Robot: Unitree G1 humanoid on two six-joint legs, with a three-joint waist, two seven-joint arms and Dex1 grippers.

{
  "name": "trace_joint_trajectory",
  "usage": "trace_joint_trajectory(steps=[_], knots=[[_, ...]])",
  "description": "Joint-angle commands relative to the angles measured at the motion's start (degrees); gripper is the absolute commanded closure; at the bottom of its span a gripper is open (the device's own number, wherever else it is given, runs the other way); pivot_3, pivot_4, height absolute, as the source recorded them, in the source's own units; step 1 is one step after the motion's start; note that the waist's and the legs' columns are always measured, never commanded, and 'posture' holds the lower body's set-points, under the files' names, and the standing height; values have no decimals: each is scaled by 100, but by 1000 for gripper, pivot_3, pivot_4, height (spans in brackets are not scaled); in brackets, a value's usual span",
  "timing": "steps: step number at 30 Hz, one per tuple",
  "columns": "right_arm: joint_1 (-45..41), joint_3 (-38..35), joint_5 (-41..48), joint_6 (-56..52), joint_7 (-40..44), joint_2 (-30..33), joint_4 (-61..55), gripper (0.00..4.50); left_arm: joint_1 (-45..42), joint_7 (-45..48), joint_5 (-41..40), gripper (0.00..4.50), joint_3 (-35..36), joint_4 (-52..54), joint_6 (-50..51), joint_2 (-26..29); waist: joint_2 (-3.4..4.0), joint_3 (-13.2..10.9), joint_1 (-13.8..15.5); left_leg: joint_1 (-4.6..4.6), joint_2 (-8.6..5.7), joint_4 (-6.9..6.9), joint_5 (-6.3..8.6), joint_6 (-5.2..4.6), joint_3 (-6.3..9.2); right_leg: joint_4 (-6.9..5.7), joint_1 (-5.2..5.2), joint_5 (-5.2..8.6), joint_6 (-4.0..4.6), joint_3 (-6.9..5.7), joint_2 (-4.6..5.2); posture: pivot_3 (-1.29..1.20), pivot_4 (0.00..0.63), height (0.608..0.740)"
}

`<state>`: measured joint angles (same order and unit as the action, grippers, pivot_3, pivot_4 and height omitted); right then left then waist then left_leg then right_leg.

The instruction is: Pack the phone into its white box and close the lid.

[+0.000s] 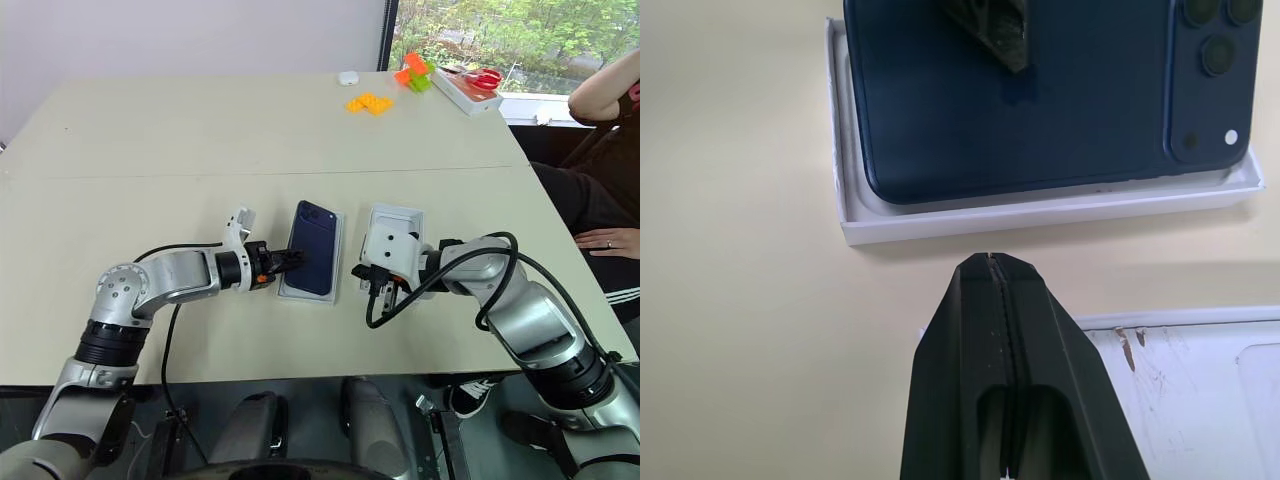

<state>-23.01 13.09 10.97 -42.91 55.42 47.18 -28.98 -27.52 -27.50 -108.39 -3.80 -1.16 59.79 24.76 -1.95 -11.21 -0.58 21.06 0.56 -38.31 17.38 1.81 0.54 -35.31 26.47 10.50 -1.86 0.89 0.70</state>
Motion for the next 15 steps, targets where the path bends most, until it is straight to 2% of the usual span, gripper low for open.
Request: trace_joint_trajectory(steps=[1,5,10,15], knots=[[-109,-16,60,31,-36,-5,-233,4500,-115,104,-61,2125,61,127,75,23,0,0,-1,-1,0,0,0,0,0,0,0,0,0,0,0,0,150,730],[-149,9,62,41,-39,-25,-209,4500,-95,74,-130,210,44,211,205,205,-1,1,-5,-10,0,0,0,0,-1,0,-9,0,0,1,0,0,150,730],[-217,61,50,75,-34,-54,-139,4500,-121,179,-108,210,-25,561,525,748,-1,1,-31,-58,1,10,1,-1,-5,-1,-45,12,-13,7,-5,0,150,730],[-258,114,45,114,-34,-80,-91,4500,-177,521,7,210,-22,1004,778,1315,-1,1,-18,-62,3,10,1,-1,-5,1,-51,17,-8,6,-6,0,150,730]])
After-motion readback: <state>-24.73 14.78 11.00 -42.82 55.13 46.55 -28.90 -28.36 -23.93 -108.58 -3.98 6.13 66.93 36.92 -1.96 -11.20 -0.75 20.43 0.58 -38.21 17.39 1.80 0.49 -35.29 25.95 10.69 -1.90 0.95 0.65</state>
